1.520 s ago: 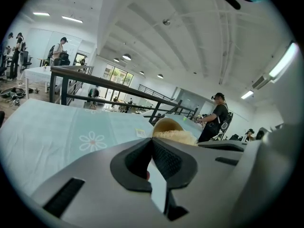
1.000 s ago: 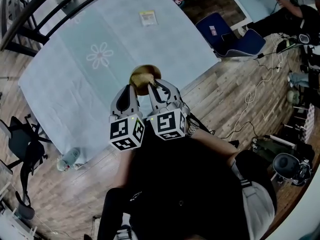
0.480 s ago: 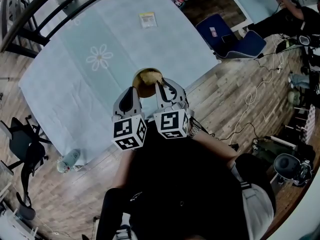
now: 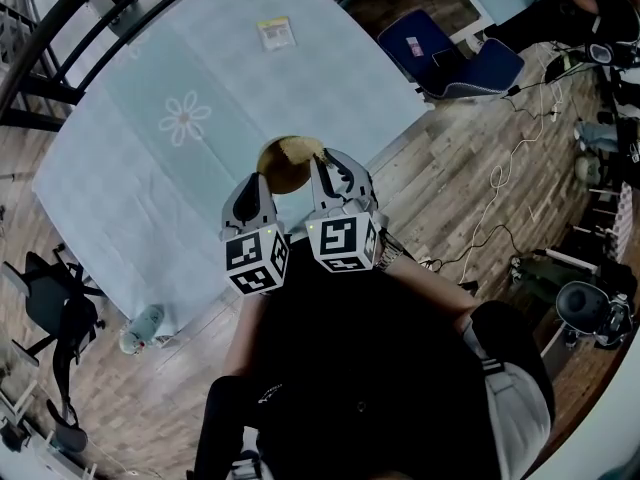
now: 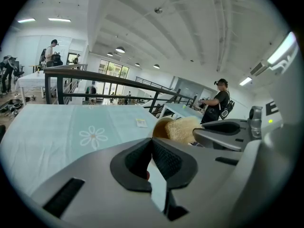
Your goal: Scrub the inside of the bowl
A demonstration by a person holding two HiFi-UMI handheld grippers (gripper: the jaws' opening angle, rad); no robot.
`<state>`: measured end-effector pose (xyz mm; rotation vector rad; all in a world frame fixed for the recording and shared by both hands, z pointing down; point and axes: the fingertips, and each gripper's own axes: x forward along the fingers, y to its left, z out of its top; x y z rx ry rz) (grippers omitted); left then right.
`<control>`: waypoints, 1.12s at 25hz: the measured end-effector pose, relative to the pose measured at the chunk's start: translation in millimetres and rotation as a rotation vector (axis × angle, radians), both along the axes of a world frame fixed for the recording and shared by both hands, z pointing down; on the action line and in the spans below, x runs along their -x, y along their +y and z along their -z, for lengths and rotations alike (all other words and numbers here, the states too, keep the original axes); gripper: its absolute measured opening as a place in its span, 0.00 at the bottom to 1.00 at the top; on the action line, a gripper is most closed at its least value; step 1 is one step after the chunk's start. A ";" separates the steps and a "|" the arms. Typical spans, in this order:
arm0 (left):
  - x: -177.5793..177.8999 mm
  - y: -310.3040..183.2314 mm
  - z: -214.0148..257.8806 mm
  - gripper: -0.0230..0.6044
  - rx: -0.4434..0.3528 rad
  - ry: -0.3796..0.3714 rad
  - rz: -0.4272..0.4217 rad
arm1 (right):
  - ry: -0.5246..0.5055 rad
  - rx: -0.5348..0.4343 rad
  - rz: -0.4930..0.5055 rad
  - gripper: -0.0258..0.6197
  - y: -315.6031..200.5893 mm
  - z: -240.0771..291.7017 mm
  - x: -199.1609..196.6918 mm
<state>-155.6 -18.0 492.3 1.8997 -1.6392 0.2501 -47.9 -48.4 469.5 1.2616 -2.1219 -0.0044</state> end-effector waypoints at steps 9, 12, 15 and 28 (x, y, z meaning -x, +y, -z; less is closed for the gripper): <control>19.4 -2.4 -46.3 0.06 0.105 0.069 0.064 | -0.015 -0.004 -0.048 0.14 -5.9 3.5 -14.0; 23.6 -3.0 -67.7 0.06 0.150 0.104 0.089 | -0.057 0.012 -0.077 0.14 -7.3 2.4 -20.0; 24.7 -4.6 -94.9 0.06 0.199 0.116 0.099 | -0.121 0.039 -0.092 0.14 -5.8 1.6 -23.0; 7.4 -23.2 -184.7 0.06 0.390 0.279 0.134 | -0.191 0.093 -0.108 0.14 7.3 -5.2 -28.1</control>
